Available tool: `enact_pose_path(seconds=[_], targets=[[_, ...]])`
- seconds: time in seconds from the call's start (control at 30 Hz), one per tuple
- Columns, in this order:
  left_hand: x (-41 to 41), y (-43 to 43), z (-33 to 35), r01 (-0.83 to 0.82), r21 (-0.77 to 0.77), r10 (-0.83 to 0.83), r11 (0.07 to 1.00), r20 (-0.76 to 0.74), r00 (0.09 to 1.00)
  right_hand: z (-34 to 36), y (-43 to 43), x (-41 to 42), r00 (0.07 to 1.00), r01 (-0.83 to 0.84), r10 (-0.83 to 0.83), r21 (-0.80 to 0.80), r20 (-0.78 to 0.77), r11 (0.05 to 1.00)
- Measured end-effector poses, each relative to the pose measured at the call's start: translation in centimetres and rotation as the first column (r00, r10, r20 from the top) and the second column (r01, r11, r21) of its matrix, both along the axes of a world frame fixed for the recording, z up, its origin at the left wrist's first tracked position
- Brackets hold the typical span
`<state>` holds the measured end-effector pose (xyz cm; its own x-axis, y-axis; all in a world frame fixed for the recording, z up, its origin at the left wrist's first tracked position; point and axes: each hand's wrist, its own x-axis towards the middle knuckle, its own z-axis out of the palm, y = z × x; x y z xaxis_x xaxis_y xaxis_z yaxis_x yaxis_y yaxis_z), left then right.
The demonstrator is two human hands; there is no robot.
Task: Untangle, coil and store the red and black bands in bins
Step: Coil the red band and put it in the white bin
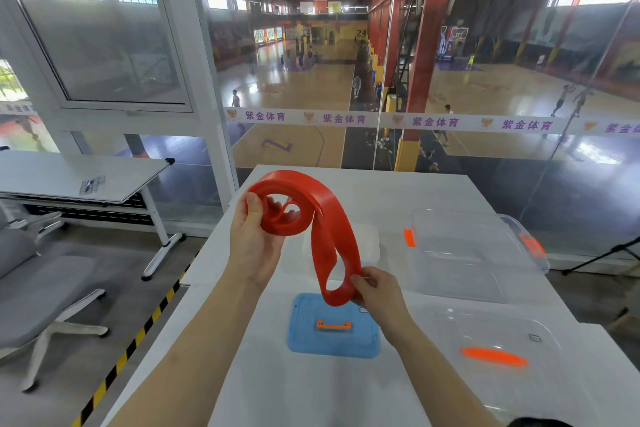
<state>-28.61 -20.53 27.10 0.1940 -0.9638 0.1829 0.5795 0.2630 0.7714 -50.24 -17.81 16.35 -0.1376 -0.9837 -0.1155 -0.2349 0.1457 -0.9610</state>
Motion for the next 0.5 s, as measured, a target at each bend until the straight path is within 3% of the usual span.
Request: enact_pose_path(seconds=[0.1,0.2,0.33,0.5], targets=[[1.0,-0.6,-0.6,-0.014,0.021,0.014,1.0,-0.02,1.0,0.7,0.6,-0.4,0.916,0.043,-0.07,0.077,0.394,0.996],[2.0,-1.1,-1.5,-0.057,0.045,0.057,0.997,0.001,0.998,1.0,0.5,-1.5,0.723,-0.016,-0.078,0.129,0.687,0.991],[3.0,-1.5,-2.8,-0.126,0.115,0.125,0.985,0.019,0.992,1.8,0.3,-2.6,0.452,-0.089,-0.113,0.171,0.885,0.981],[3.8,-1.7,-3.6,-0.157,0.22,0.171,0.963,-0.044,0.984,2.2,-0.2,-3.2,0.176,-0.139,-0.197,0.223,0.965,0.965]])
